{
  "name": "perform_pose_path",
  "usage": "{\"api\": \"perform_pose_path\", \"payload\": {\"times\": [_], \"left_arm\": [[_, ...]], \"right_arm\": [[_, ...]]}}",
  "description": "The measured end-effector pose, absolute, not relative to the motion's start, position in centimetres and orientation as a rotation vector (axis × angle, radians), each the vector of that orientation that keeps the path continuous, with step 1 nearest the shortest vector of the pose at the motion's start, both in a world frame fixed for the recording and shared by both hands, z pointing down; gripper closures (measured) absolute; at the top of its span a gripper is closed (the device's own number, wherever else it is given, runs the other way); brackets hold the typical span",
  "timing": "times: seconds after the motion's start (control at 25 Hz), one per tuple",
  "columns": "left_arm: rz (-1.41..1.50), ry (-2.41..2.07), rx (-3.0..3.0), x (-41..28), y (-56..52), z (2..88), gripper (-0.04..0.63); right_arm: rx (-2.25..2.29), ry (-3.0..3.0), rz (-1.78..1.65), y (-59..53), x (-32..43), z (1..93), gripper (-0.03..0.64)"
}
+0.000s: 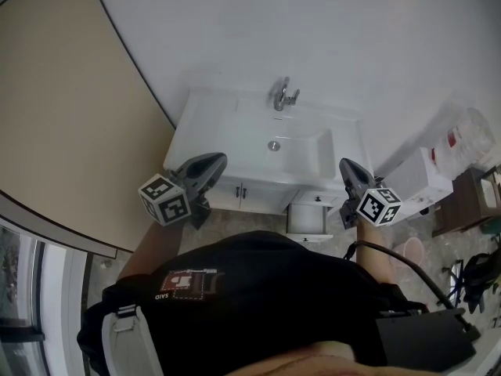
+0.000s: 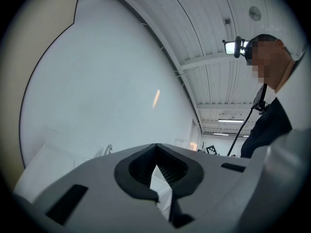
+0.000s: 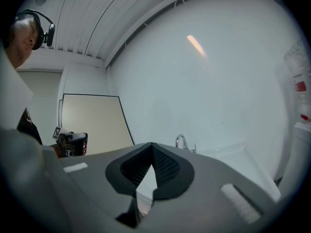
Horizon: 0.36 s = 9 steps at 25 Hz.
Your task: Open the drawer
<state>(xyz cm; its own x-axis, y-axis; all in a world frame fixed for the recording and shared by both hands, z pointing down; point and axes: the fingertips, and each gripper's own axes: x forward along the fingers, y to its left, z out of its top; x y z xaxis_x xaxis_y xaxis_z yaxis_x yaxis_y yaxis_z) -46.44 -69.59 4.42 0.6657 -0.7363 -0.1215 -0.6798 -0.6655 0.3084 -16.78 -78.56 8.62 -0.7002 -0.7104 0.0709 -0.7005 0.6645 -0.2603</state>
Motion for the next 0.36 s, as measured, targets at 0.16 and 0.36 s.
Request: {"api": "perform_pose_path", "payload": {"times": [0.16,0.36], "left_arm": [[-0.345,-1.134,2.652,-46.38,-69.23,4.5,0.597],[-0.338,-1.136,2.642,-46.68,-68.65,4.95,0.597]], "right_arm": [[-1.198,2.84,-0.409,-78.28,-16.94,8.51,0.617],[-1.202,2.844,-0.417,-77.67,-16.95,8.99,0.617]]}}
